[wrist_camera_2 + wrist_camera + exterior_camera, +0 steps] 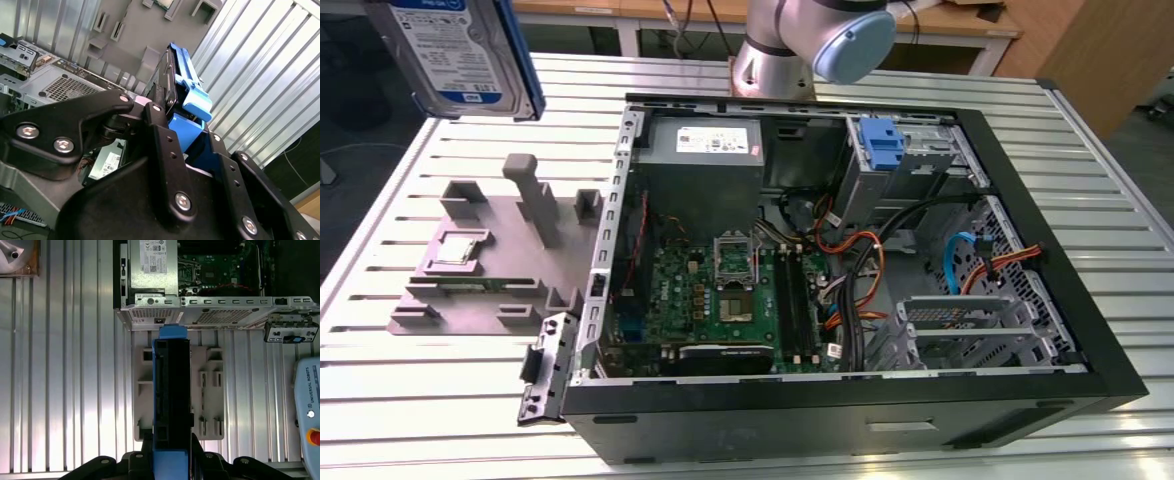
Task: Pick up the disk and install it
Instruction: 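Pick up the disk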
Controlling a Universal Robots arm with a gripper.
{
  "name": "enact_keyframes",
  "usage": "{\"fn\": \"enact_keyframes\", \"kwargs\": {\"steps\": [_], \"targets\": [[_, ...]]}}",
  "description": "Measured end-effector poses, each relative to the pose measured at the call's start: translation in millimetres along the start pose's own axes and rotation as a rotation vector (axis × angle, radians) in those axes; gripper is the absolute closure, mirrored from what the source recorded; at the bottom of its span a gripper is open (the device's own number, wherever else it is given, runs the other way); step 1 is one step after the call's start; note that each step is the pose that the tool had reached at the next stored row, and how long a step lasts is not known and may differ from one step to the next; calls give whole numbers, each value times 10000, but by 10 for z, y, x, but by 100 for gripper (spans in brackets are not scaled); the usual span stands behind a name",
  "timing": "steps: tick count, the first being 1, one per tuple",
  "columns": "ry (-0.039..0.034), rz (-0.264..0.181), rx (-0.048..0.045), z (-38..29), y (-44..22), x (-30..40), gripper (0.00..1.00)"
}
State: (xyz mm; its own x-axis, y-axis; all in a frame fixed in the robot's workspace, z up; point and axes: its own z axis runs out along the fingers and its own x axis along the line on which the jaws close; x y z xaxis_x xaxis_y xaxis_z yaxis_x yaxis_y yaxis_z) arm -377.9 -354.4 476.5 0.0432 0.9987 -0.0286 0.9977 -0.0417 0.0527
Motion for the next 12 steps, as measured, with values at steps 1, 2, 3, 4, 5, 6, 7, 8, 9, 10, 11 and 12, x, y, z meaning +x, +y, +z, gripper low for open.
{"fn": "enact_keyframes", "kwargs": {"steps": [1,2,3,4,5,6,7,8,9,10,11,12], "targets": [[0,0,0,1,13,1,63],[0,0,1,1,27,1,63],[0,-1,0,2,43,2,63],[-1,0,1,2,59,2,63],[-1,0,1,3,76,3,63],[-1,0,2,4,94,4,63],[-1,0,1,5,110,5,63],[0,0,0,6,128,6,63],[0,0,0,7,145,6,63],[0,0,1,8,161,7,63],[0,0,0,9,177,7,63],[0,0,0,10,192,7,63]]}}
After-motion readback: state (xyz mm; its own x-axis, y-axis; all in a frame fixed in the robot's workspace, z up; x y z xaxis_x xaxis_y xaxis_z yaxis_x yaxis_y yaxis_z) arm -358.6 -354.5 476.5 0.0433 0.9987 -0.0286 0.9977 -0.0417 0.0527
